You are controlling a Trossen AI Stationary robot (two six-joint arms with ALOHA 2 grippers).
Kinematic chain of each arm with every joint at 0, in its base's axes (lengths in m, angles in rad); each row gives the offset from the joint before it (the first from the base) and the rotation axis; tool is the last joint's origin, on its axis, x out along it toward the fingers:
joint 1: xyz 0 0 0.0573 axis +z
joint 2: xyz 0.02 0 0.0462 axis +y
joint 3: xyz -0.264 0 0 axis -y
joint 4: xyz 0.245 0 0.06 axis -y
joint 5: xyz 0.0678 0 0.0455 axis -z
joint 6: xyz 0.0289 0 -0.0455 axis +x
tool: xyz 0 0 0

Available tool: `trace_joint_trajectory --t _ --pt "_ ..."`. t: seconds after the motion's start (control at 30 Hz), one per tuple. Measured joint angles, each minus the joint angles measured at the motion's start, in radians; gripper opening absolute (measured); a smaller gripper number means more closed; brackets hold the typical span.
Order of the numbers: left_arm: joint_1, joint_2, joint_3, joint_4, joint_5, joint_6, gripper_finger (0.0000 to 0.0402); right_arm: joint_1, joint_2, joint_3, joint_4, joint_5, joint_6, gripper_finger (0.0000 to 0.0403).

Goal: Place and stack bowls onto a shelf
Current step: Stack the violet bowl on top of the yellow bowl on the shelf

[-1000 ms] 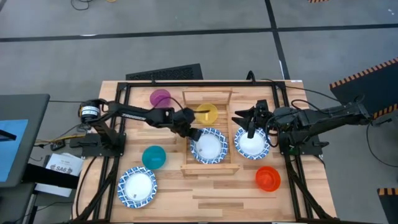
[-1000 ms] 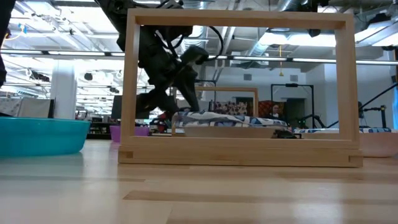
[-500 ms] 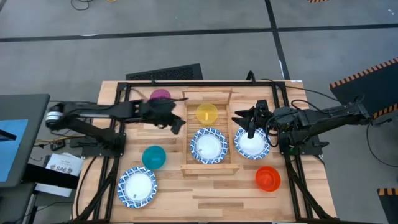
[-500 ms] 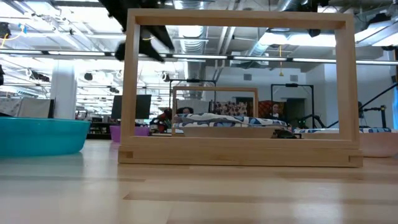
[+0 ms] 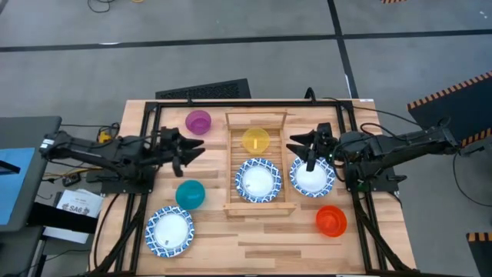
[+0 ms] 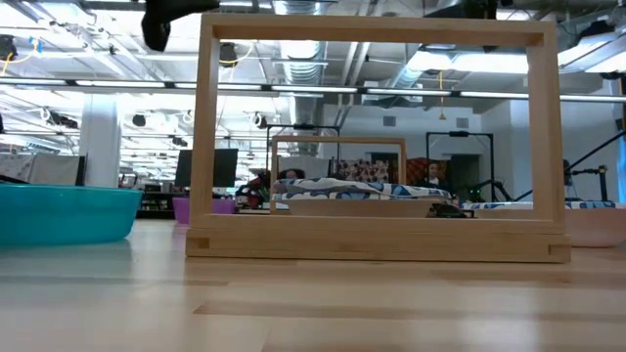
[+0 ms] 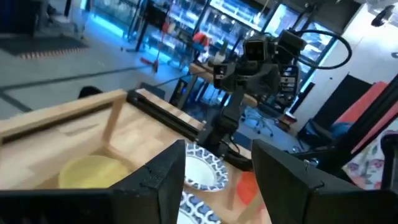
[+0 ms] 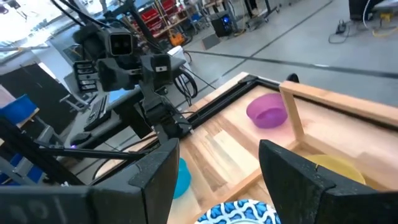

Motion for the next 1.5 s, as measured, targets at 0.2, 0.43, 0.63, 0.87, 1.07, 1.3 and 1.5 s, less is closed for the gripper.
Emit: trace_joint_trajectory --t 0.2,0.43,0.63,0.87,1.07,1.3,1.5 --pt "0.0 -0.094 -0.046 -0.079 -0.019 0.157 0.0163 -0.002 0.0 0.0 0.0 0.0 -0.051 0.0248" --pt "0.0 -0.103 -0.046 -0.091 -0.016 0.2 0.0163 -0.001 0.0 0.0 -0.001 0.0 -0.051 0.0248" --pt "0.001 -0.086 -0.042 -0.092 -0.032 0.147 0.0163 -0.001 0.0 0.0 -0.001 0.0 -0.051 0.0248" --pt "0.114 0.04 0.132 -0.437 -0.115 -0.016 0.0163 -0.001 0.0 0.0 0.025 0.0 -0.05 0.0248" --pt "0.392 0.243 0.298 -0.877 0.08 0.045 0.0163 -0.001 0.0 0.0 0.024 0.0 -0.05 0.0248" --pt "0.648 0.444 0.266 -0.817 0.4 0.482 0.0163 -0.001 0.0 0.0 0.02 0.0 -0.05 0.0248" --pt "0.834 0.633 0.266 -0.763 0.5 0.519 0.0163 0.0 0.0 0.0 0.02 -0.001 -0.049 0.0248"
